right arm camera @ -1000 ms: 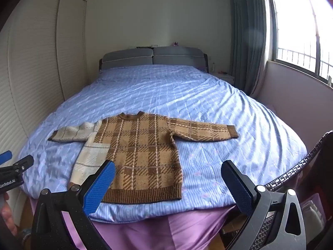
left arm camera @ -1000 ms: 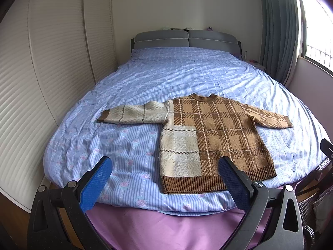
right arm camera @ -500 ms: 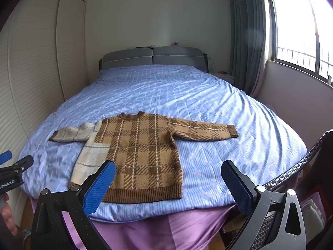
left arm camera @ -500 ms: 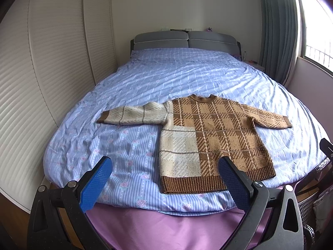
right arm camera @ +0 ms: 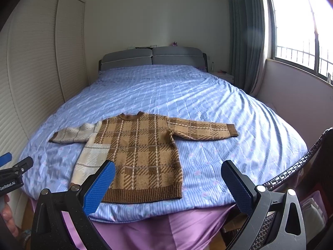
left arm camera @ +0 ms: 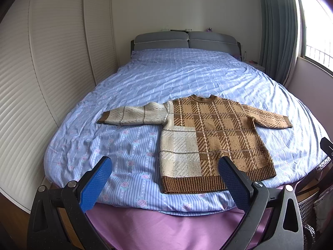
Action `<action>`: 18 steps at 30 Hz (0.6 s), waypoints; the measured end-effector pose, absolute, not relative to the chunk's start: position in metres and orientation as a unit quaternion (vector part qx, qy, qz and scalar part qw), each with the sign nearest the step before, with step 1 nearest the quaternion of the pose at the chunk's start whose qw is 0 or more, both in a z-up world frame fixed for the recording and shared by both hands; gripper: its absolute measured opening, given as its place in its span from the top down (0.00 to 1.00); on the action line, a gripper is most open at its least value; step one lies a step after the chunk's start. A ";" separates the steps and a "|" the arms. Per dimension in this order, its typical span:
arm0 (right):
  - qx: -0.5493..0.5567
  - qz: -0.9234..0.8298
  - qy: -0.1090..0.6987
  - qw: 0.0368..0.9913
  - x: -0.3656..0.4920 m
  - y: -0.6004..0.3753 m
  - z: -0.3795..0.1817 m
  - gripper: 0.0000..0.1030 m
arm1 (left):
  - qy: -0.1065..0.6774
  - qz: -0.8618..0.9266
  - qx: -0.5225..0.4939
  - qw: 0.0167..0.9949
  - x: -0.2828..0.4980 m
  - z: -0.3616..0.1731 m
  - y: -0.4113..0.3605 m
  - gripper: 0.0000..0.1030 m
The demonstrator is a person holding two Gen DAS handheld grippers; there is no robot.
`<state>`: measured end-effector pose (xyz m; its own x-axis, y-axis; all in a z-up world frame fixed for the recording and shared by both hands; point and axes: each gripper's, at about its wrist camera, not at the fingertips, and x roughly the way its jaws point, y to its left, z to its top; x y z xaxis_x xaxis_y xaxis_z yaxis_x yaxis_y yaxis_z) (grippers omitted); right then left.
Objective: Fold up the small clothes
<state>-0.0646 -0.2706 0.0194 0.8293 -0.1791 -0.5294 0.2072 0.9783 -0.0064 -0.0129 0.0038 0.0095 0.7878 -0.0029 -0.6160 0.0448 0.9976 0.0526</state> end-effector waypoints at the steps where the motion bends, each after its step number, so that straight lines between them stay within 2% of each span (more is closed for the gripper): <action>1: 0.026 -0.101 0.275 0.956 -0.065 -0.271 0.019 0.01 | 0.325 -0.013 0.032 0.945 -0.013 0.010 0.004 0.00; 18: 0.029 -0.100 0.275 0.956 -0.066 -0.271 0.019 0.01 | 0.326 -0.013 0.033 0.945 -0.013 0.008 0.005 0.00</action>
